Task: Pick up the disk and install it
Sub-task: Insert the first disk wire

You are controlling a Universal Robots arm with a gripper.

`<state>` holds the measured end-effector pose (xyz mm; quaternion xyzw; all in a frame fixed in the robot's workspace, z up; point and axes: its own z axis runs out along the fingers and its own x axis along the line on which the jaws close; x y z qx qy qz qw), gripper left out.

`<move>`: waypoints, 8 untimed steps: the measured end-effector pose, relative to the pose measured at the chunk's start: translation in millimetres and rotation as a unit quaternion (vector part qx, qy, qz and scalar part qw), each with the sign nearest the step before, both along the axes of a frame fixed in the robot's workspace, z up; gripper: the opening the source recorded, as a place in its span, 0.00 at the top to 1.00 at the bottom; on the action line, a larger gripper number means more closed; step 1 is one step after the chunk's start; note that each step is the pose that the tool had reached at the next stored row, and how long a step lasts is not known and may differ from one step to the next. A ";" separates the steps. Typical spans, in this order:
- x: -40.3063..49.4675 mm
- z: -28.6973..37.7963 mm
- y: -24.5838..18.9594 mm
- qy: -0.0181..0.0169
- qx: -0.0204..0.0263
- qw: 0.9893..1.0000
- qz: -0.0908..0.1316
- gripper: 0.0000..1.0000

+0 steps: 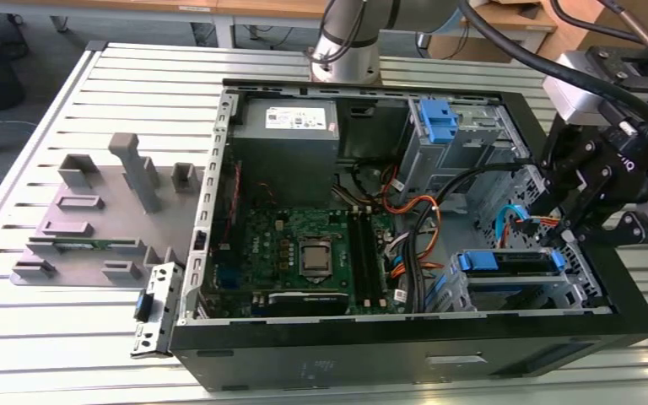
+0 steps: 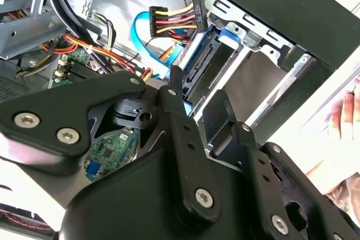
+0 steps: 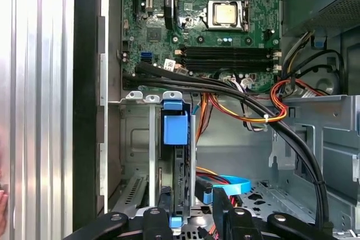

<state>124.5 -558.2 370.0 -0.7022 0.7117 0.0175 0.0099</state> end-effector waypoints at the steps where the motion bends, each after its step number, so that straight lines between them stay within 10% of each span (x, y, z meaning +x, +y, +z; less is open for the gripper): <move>1: 0.0 -0.8 1.1 0.000 0.000 1.000 0.000 0.58; 8: 0.0 -9.0 6.6 0.000 -0.008 1.000 0.000 0.58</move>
